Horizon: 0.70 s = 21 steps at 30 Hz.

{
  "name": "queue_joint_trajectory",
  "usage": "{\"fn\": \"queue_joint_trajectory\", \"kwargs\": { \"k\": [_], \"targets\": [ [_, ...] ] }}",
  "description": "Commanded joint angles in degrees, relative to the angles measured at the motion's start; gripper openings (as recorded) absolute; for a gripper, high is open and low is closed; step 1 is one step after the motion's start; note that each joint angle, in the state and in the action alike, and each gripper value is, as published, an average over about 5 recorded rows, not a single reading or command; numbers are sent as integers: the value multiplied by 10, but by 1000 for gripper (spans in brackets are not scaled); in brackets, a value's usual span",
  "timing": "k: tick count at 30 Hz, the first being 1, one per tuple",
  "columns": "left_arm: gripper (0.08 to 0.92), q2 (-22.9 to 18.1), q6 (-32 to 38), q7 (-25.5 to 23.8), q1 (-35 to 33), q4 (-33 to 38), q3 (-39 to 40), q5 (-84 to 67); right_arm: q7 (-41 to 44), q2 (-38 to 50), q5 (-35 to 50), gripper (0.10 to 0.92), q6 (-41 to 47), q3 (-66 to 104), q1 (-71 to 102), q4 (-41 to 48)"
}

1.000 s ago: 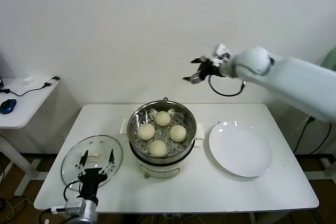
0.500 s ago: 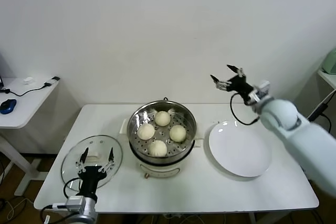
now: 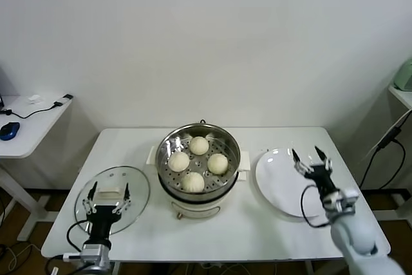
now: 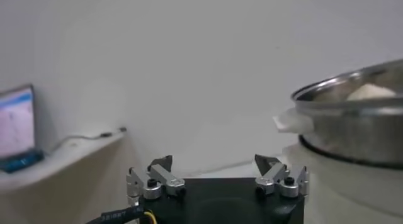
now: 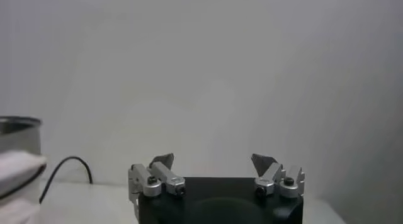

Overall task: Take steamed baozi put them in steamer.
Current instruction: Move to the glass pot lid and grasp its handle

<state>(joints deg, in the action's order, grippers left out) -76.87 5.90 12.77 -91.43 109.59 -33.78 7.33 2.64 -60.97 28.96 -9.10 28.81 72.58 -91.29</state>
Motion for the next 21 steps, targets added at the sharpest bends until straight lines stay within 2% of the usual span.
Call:
{"fn": "queue_joint_trajectory", "kwargs": {
  "k": [1,5,9,21],
  "targets": [
    [823,34,18,157,0,-92,-13,435,-14,-108,-61,823,-38,63,112,-14],
    [823,72,-11,169,-2,-141,-10,550,-20,-113,-57,823,-14,55,115,-24],
    [823,91,-26,166,10,-192,-5,618,-20,-114,-60,823,-2,50,110,-27],
    [823,72,-92,139,96,-273,3,661,-21,-111,-73,823,11,44,97,-28]
  ]
}}
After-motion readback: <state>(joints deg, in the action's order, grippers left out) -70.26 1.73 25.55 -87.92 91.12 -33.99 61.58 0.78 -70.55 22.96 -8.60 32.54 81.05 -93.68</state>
